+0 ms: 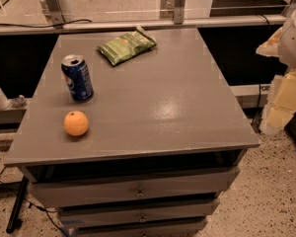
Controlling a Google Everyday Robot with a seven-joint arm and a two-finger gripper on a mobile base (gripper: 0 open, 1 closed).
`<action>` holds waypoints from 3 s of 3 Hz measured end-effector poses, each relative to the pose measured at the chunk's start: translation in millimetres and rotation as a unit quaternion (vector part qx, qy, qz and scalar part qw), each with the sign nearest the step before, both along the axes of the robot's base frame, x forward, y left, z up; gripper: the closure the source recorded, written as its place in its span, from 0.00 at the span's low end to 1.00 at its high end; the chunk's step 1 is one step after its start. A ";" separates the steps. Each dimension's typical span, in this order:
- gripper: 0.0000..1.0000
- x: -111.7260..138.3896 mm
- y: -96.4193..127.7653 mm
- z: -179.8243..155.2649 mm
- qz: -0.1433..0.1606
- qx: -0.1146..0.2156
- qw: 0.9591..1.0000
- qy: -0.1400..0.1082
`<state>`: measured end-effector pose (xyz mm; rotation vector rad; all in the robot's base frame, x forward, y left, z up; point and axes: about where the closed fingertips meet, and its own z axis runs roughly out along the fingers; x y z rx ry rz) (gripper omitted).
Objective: Pick pepsi can
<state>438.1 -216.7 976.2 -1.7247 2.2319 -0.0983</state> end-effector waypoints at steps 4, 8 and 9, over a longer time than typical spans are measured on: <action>0.00 53.0 78.9 -22.2 0.055 0.128 0.990 -0.018; 0.00 132.9 227.1 -37.3 0.190 0.282 0.938 -0.066; 0.00 160.4 293.9 -45.4 0.245 0.332 0.909 -0.058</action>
Offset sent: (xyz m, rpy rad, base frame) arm 0.0169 0.0133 -0.0060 0.0854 -0.0148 0.0428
